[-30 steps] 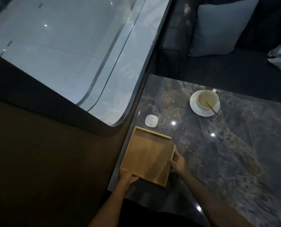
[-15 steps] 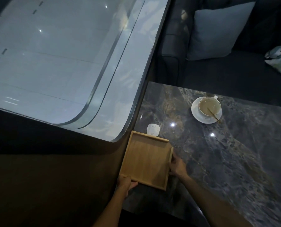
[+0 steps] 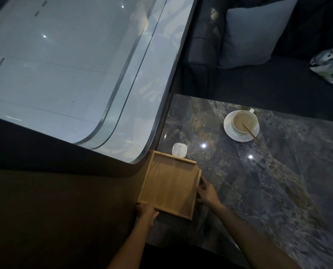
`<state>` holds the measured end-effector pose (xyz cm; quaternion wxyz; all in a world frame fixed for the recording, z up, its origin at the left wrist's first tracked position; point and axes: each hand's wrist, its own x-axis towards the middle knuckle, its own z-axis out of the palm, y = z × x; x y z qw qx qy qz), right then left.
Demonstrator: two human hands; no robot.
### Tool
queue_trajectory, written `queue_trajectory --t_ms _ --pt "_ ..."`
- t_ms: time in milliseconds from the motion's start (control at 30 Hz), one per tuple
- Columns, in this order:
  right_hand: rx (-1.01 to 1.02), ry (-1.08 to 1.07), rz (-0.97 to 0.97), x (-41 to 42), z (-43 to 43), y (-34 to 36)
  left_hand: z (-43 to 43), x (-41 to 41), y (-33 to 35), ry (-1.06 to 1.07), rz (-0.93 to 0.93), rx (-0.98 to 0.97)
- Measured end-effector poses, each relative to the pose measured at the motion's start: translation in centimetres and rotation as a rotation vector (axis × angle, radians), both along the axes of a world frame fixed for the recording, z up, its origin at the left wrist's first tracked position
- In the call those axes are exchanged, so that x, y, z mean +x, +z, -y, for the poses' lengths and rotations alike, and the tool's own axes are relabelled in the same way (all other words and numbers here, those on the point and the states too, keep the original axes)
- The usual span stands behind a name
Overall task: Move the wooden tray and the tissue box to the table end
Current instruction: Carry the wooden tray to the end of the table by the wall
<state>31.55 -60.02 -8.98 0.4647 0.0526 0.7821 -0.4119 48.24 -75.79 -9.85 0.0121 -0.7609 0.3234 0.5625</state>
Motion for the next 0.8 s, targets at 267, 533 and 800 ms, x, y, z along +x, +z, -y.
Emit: queue_trajectory --t_ms 267,533,800 --pt "-0.102 -0.154 0.099 1.4 -0.8 1.1 -1.8 -0.8 0.5 -0.143 -0.002 0.088" --pt "-0.052 -0.026 -0.211 -0.6 -10.0 4.5 -7.5 -7.3 3.5 -0.896 0.109 -0.071" --pt "0.072 -0.164 -0.291 -1.9 -30.2 6.2 -22.4 -13.5 5.2 -1.318 -0.058 -0.172"
